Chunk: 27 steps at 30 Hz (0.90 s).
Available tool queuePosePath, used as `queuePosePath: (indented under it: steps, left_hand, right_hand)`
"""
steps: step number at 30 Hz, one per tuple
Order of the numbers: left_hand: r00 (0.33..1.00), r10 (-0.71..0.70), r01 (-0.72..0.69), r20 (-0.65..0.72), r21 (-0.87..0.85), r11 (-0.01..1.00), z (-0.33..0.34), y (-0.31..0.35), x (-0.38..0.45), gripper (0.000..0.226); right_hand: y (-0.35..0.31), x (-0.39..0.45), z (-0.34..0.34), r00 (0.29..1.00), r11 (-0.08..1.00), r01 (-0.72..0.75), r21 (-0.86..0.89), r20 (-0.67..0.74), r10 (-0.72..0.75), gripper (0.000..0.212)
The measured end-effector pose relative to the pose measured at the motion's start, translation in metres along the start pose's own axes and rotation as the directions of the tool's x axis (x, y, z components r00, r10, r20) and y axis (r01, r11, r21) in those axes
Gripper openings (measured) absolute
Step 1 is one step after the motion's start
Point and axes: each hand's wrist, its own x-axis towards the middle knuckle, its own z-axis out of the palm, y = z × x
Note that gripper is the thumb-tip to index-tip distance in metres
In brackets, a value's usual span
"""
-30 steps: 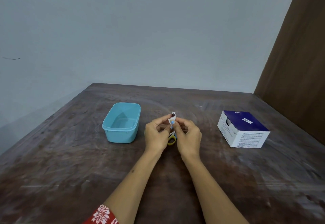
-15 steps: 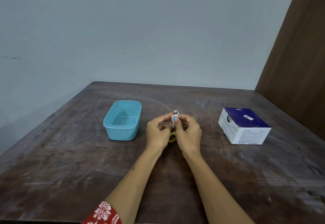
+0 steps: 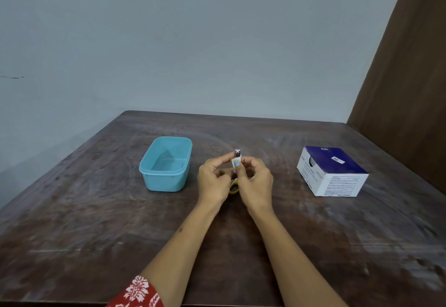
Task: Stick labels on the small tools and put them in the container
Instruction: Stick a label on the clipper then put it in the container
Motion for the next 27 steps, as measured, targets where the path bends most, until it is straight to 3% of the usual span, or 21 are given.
queuePosePath:
  steps: [3, 8, 14, 23, 27]
  left_hand:
    - [1.000, 0.001, -0.001, -0.024, 0.000, 1.000, -0.001, 0.000, 0.001, 0.046]
    - [1.000, -0.020, 0.020, -0.006, -0.036, 0.999, 0.000, 0.003, -0.001, 0.042]
    - [0.999, -0.045, 0.046, 0.008, -0.116, 0.992, 0.000, 0.012, -0.005, 0.040]
    - [0.998, -0.059, 0.055, -0.025, -0.136, 0.989, 0.000, 0.015, -0.006, 0.034]
    - [0.998, -0.062, 0.064, 0.021, -0.091, 0.994, 0.001, 0.011, -0.008, 0.037]
  right_hand:
    - [0.003, 0.000, 0.000, 1.000, 1.000, 0.000, -0.018, 0.031, 0.001, 0.007]
    - [0.000, 0.000, -0.002, 0.998, 1.000, 0.023, 0.008, -0.058, -0.022, 0.019]
    - [0.000, 0.000, 0.000, 0.999, 1.000, 0.004, 0.008, -0.031, -0.004, 0.005]
    - [-0.003, -0.001, 0.000, 1.000, 1.000, 0.003, -0.029, 0.007, -0.003, 0.007]
    - [-0.005, -0.002, 0.000, 0.998, 1.000, 0.009, 0.017, -0.056, -0.008, 0.005]
